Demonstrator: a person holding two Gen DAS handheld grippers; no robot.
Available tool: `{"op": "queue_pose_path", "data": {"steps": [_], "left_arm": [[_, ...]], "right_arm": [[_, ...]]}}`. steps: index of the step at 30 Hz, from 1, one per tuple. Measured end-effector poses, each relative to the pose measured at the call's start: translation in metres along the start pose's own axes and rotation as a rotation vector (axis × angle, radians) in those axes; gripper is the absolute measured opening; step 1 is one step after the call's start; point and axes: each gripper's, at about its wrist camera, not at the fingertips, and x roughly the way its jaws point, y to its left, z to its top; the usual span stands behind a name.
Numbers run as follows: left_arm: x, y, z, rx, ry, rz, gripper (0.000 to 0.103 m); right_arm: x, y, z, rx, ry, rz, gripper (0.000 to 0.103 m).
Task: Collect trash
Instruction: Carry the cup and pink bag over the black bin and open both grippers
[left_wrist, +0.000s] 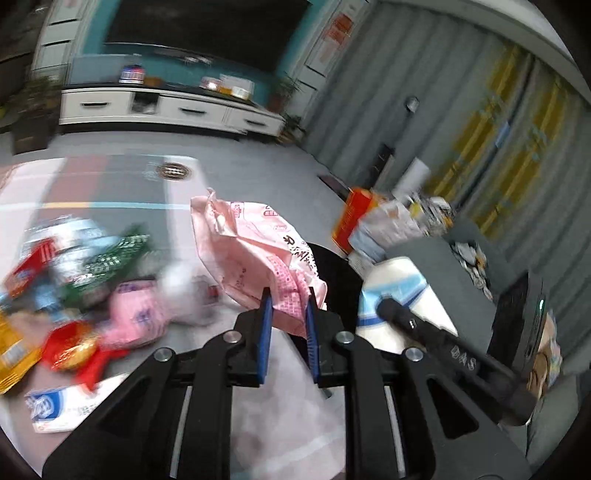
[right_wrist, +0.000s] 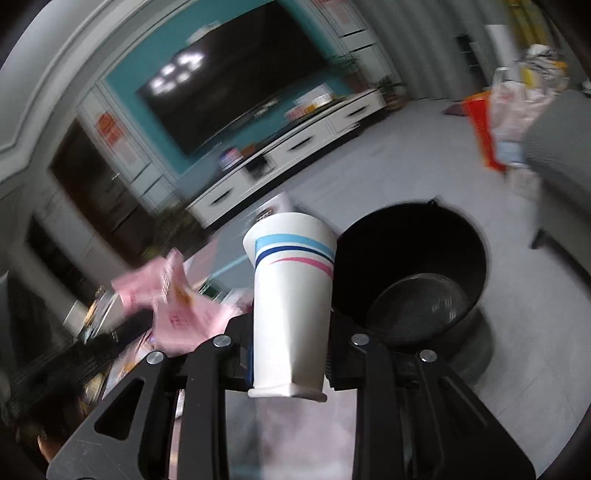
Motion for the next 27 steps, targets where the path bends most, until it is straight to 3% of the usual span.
{"op": "queue_pose_path", "data": {"steps": [4, 7, 9, 10, 13, 20, 27], "left_arm": [[0.058, -0.038, 0.003, 0.128, 0.052, 0.002, 0.019], [0.101, -0.053, -0.001, 0.201, 0.087, 0.049, 0.026], [0.123, -0.054, -0.007, 0.215, 0.125, 0.05, 0.039], [0.131, -0.054, -0.009, 0.218, 0.135, 0.051, 0.054], [0.14, -0.051, -0.011, 0.213, 0.129, 0.073, 0.068], [0.102, -0.029, -0.025, 0.201, 0.109, 0.031, 0.09], [0.022, 0.029, -0.059, 0.183, 0.091, 0.061, 0.1]], "right_arm": [[0.031, -0.037, 0.009, 0.076, 0.016, -0.076, 0.028], [0.05, -0.063, 0.011, 0.147, 0.048, -0.077, 0.031], [0.055, -0.073, 0.011, 0.154, 0.051, -0.107, 0.034], [0.059, -0.076, 0.011, 0.169, 0.061, -0.121, 0.041], [0.06, -0.091, 0.01, 0.229, 0.065, -0.134, 0.055], [0.054, -0.082, 0.004, 0.223, 0.076, -0.073, 0.057], [0.052, -0.008, -0.015, 0.009, 0.152, 0.078, 0.063]]}}
